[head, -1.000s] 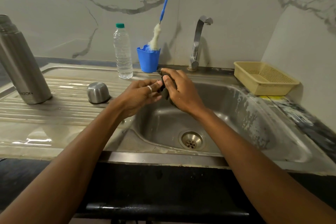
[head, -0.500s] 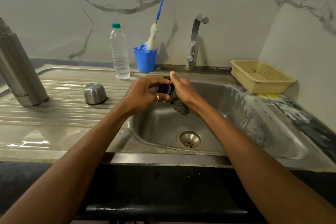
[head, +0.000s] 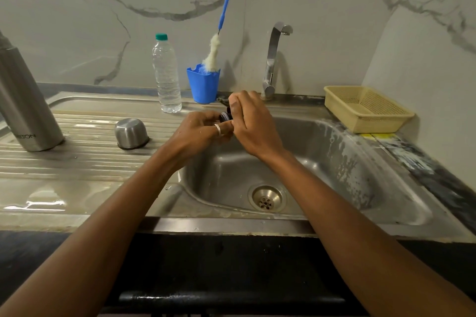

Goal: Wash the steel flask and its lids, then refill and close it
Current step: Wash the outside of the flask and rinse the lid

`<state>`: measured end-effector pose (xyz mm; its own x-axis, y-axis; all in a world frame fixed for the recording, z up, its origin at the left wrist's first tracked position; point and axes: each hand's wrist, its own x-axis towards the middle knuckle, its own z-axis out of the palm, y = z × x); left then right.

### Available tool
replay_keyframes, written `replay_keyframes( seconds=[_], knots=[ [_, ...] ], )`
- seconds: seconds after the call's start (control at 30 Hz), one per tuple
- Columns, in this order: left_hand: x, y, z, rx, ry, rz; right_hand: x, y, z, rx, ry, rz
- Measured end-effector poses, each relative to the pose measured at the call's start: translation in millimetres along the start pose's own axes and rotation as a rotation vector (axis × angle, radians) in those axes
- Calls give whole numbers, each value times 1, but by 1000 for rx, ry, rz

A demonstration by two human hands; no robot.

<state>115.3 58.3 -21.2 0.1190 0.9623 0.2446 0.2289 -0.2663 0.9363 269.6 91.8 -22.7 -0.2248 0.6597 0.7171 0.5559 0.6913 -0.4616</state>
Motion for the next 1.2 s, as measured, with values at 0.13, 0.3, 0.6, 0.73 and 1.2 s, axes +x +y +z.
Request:
replay_keyframes(
  seconds=[0.13, 0.3, 0.6, 0.73, 1.2],
  knots=[
    [-1, -2, -4, 133, 11, 101, 0, -2, -1, 7, -40, 47],
    [0, -4, -6, 260, 0, 150, 3, -8, -7, 119, -245, 421],
    [7, -9, -12, -391, 45, 8, 13, -6, -31, 364, -228, 729],
    [8, -2, -9, -811, 127, -122, 11, -17, -24, 279, -36, 440],
    [6, -1, -5, -863, 95, -181, 4, -21, -6, 177, -6, 318]
  ],
)
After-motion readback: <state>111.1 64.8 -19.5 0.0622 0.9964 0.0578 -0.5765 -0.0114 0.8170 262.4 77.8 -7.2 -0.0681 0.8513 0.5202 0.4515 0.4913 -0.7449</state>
